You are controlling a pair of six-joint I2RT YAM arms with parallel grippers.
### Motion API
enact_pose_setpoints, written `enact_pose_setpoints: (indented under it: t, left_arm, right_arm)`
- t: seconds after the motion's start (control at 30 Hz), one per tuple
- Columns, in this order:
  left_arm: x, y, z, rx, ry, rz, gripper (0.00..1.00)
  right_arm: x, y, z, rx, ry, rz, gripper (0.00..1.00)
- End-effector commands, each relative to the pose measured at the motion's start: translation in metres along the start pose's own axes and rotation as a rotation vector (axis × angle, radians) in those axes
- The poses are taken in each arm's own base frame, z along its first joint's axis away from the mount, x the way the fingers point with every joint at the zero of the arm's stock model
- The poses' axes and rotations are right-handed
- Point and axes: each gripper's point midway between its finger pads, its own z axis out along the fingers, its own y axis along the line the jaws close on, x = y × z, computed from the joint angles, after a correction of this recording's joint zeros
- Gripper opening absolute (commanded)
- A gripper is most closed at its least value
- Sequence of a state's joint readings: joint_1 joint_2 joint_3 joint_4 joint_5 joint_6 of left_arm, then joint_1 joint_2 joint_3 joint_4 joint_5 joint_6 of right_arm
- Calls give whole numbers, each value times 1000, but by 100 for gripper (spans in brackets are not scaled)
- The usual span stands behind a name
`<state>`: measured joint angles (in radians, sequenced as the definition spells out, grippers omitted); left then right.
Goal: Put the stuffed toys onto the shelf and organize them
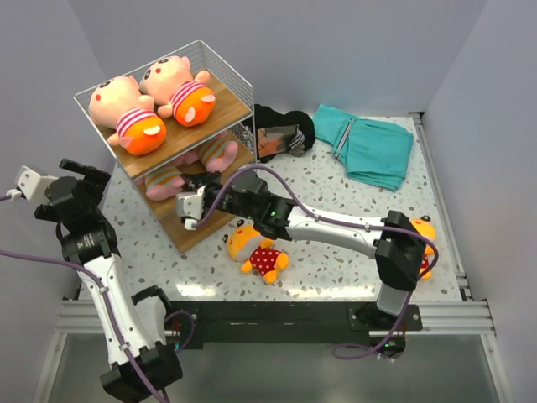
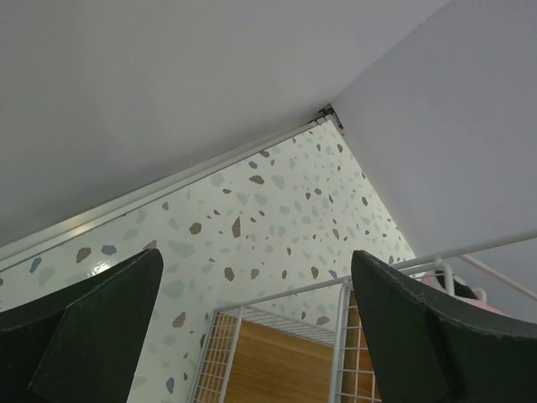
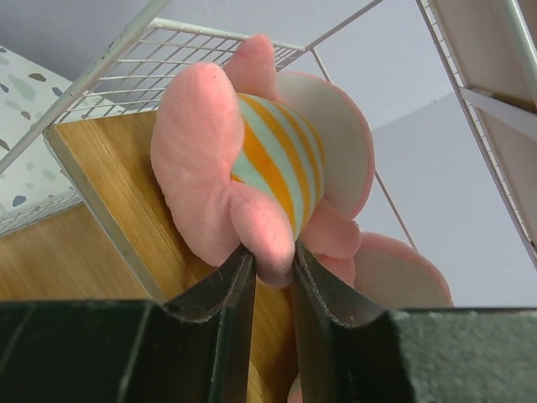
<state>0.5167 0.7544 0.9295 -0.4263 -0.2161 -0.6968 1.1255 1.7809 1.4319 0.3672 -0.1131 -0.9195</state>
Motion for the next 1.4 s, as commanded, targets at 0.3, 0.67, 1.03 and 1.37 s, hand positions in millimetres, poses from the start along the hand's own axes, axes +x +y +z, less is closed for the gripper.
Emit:
enact_pose_setpoints:
  t: [0.3, 0.67, 1.03, 1.37]
  left_arm:
    - [26, 8, 9, 10, 54, -4, 100]
    - [78, 35, 1, 15, 151, 9, 100]
    - [125, 39, -11, 140, 268, 67, 95]
    - [57, 39, -15, -1, 54, -2, 92]
  right_arm:
    - [-55, -6, -58, -163, -71, 174, 53]
    - [-13, 42, -152, 26, 365, 1157, 44]
    - [98, 116, -238, 573, 870, 1512, 51]
    - [128, 152, -250, 674, 995, 1577, 59]
